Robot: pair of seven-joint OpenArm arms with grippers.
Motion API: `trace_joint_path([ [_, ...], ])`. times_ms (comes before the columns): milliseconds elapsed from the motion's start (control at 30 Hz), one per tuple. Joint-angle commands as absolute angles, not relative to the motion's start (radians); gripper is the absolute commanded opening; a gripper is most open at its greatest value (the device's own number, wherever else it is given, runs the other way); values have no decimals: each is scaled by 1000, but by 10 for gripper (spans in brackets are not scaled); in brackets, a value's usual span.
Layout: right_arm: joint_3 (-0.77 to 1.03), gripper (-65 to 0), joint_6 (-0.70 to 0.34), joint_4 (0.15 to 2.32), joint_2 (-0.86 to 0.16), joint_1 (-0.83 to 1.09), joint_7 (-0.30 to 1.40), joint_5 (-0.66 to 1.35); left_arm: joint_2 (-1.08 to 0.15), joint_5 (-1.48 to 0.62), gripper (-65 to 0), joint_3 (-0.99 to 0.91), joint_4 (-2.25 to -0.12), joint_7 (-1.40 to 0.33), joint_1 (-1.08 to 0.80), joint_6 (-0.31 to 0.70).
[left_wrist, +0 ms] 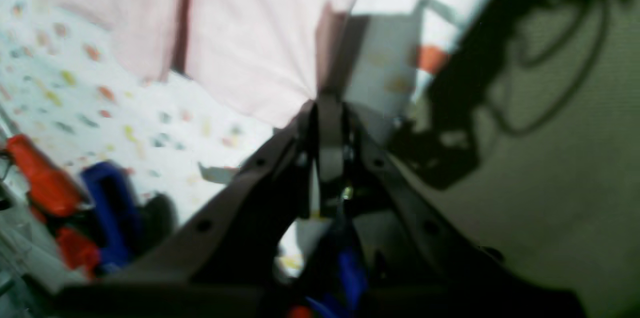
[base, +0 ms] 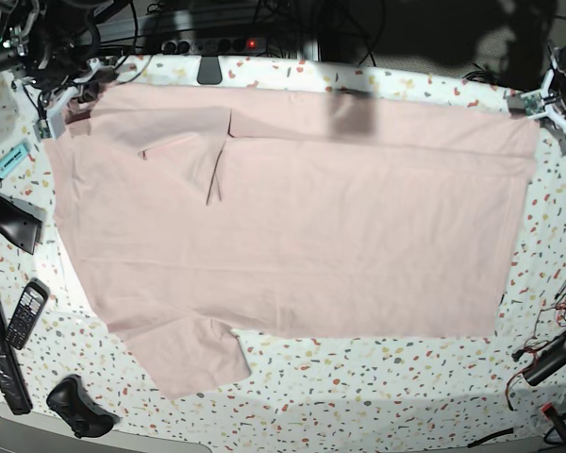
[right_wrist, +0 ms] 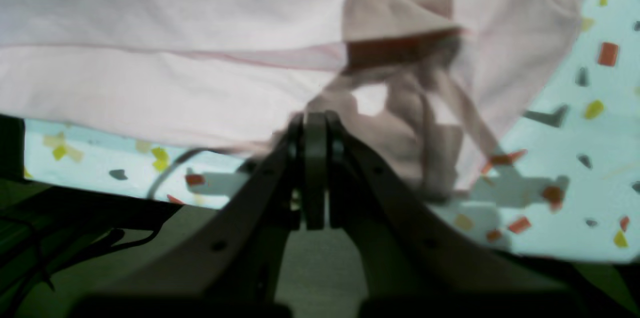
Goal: Fold the T-shirt properly
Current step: 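Open both grippers and lift them off the collar edge, then lower the left gripper onto the shirt's side edge and grasp it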
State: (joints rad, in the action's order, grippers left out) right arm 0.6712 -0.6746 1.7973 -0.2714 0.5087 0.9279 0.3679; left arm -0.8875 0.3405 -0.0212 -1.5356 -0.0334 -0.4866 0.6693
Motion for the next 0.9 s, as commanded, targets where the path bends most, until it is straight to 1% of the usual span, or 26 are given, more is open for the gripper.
trace_joint_path([
  [0,694,-650,-684,1816,-299,524,921,381,-923,339,-650,-32,-1547,-39,-505,674],
  [133,753,-650,-685,1818,-322,567,921,459,-951,339,-650,-32,-1547,-38,-557,673],
  [333,802,-650,-685,1818,-322,583,936,522,-951,335,-650,-33,-1547,-50,-560,673],
  [500,825,-650,-698,1856,-323,582,944,707,-951,335,-650,-33,-1547,-62,-560,673],
  [600,825,-650,-698,1896,-332,574,937,770,-952,336,-650,-33,-1551,-111,-559,673],
  [633,825,-650,-698,1901,-335,564,932,778,-952,336,-628,-33,-1556,-134,-559,673],
  [733,825,-650,-698,1901,-344,516,944,789,-966,317,-460,-33,-1586,-189,-560,674],
  [767,825,-650,-698,1901,-344,498,952,789,-976,291,-427,-33,-1599,-208,-559,678],
  [800,825,-650,-698,1901,-344,480,960,789,-988,267,-417,-33,-1616,-222,-560,682],
  [867,825,-650,-698,1901,-344,446,970,789,-1018,207,-418,-33,-1657,-262,-559,689],
])
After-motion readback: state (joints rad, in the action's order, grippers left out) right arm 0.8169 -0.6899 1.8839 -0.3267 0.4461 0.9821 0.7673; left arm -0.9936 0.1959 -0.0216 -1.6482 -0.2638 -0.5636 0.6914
